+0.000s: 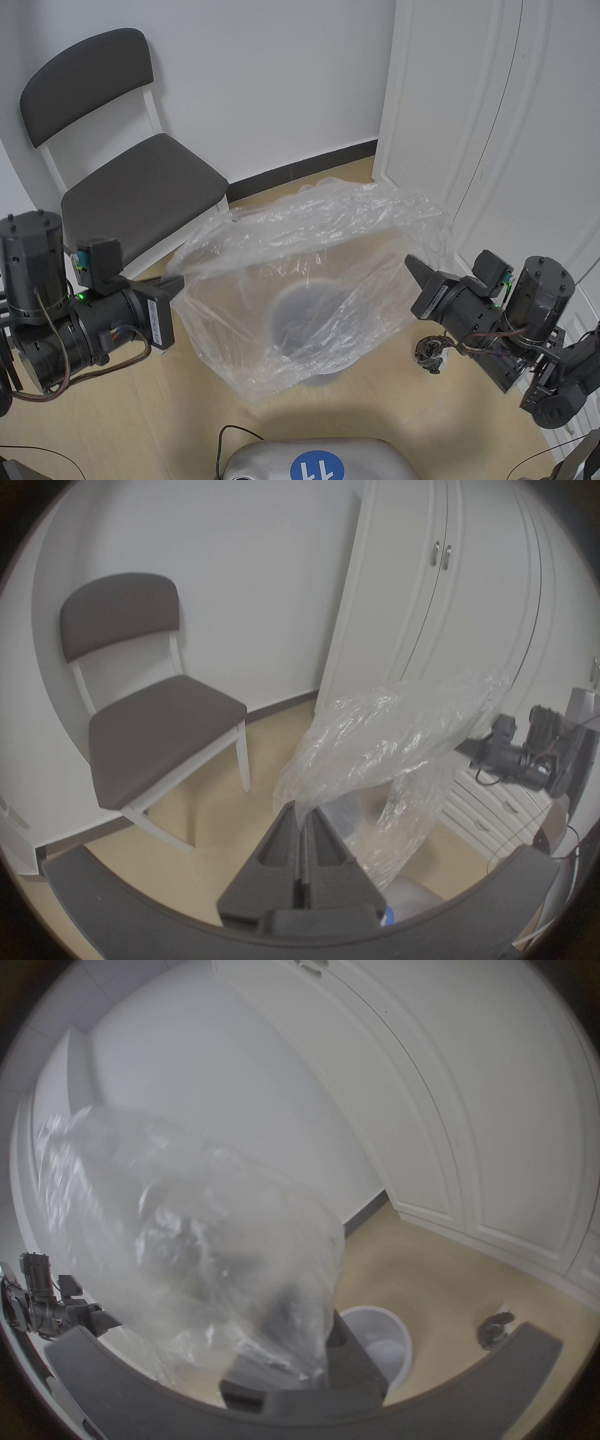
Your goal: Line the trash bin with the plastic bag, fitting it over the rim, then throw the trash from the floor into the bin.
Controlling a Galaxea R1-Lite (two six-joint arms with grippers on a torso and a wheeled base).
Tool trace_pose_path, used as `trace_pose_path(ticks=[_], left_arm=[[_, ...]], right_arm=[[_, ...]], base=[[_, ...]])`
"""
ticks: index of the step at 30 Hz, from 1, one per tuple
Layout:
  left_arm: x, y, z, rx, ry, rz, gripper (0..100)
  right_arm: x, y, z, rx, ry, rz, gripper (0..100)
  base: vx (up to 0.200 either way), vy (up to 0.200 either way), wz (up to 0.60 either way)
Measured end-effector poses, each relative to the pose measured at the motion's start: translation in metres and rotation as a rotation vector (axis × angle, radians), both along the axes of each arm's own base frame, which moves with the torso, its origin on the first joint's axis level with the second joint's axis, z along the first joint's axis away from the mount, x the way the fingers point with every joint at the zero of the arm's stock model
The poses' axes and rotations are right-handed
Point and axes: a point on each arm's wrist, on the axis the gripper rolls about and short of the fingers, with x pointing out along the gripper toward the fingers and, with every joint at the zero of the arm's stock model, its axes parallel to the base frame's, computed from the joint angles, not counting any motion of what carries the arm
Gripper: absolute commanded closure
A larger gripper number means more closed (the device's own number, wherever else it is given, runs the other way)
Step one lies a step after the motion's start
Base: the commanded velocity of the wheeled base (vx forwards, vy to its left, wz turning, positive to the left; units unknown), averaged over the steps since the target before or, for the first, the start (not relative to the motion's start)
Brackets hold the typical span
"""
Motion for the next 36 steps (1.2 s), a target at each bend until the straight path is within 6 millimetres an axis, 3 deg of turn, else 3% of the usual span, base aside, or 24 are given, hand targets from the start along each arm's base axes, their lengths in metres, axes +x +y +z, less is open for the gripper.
trace_pose_path(ticks=[6,12,20,25,36], left_arm=[[0.004,0.001,-0.027,-0.004,0.139,-0.065,100],[0.013,-0.005,-0.059,-0.043,0.284,-0.102,100],[0.022,-0.011,-0.067,-0.176,0.180,-0.122,100],[0.018,-0.009,-0.071,-0.258,0.087,-0.176,100],[0.010,-0.002,-0.081,-0.300,0.105,-0.191,100]], right_arm=[[-0.017,-0.014,0.014,-0.099,0.108,0.024,100],[-0.036,-0.012,0.031,-0.084,0.102,0.087,100],[-0.044,-0.011,0.037,-0.063,0.088,0.112,100],[-0.045,-0.012,0.039,-0.058,0.084,0.113,100],[-0.049,-0.017,0.035,-0.080,0.091,0.108,100]], base=[[0.000,0.000,0.00],[0.000,0.000,0.00],[0.000,0.000,0.00],[0.000,0.000,0.00],[0.164,0.000,0.00]])
